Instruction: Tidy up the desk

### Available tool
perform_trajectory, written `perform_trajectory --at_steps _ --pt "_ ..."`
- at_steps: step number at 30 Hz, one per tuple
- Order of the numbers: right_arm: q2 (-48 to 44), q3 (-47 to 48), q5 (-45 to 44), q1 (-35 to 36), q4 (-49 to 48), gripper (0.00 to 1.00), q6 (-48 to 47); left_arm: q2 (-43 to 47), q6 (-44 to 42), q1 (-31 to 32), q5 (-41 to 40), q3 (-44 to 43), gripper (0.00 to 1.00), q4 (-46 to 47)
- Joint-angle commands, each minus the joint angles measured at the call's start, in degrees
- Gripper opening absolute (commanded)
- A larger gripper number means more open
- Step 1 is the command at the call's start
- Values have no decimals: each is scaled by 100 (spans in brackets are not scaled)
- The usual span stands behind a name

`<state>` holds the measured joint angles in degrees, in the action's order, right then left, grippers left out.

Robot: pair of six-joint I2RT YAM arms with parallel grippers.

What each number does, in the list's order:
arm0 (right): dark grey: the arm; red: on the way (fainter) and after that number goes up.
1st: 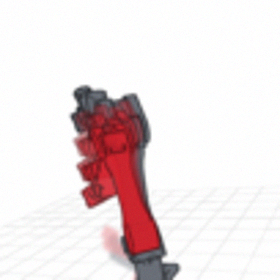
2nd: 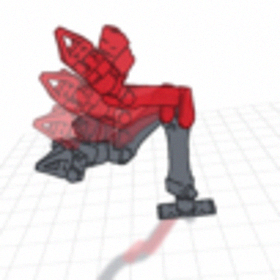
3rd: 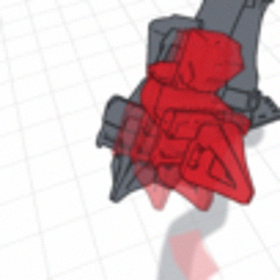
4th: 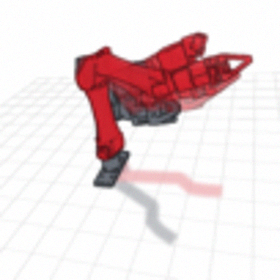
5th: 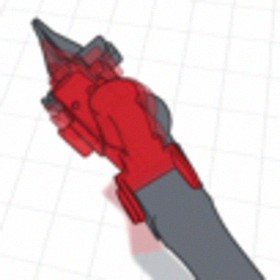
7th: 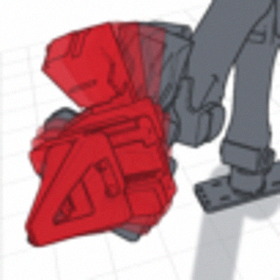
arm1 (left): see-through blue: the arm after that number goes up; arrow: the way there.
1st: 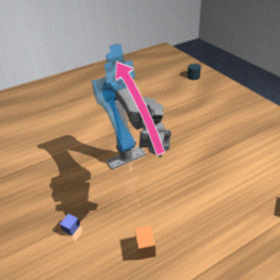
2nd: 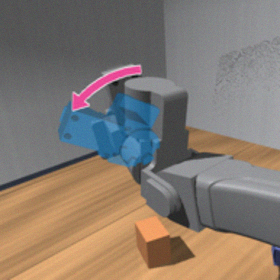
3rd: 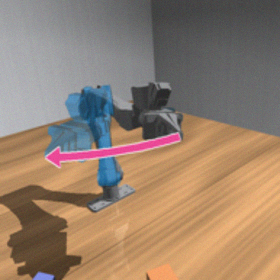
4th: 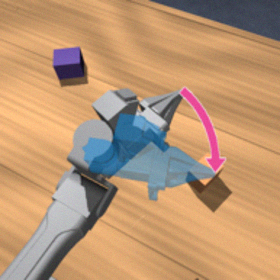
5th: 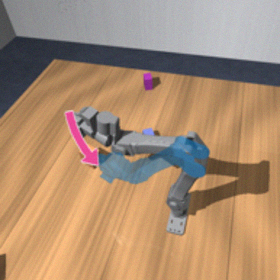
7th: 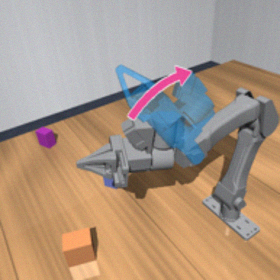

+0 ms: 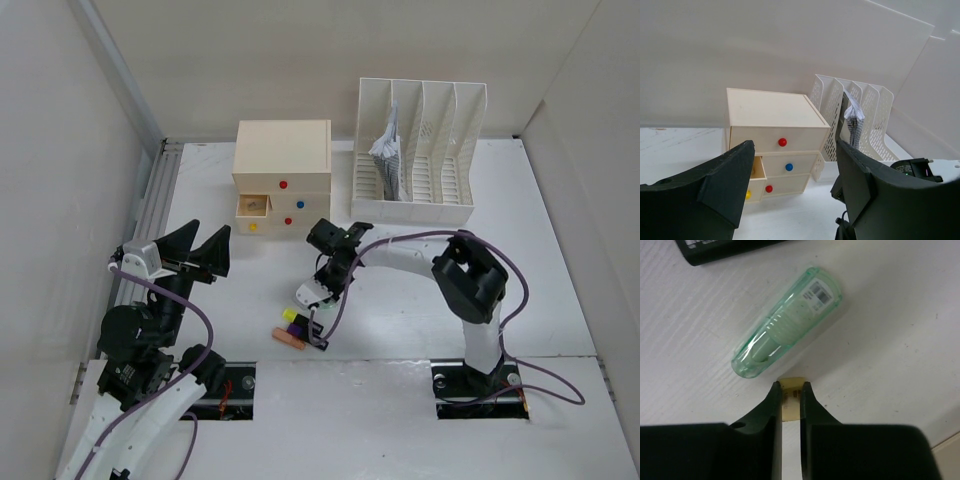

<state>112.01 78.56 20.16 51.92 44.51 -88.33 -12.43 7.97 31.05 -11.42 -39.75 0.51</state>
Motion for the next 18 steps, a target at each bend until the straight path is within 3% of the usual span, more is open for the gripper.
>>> perform_trajectory --at_steps 1,7,18 --pt "156 246 -66 20 -101 5 315 38 -6 15 -1 20 64 195" --pt "-135 1141 234 20 -703 2 1387 38 -6 15 -1 20 64 195" --pt "93 2926 -337 20 -2359 4 4453 38 -6 15 -1 20 64 195"
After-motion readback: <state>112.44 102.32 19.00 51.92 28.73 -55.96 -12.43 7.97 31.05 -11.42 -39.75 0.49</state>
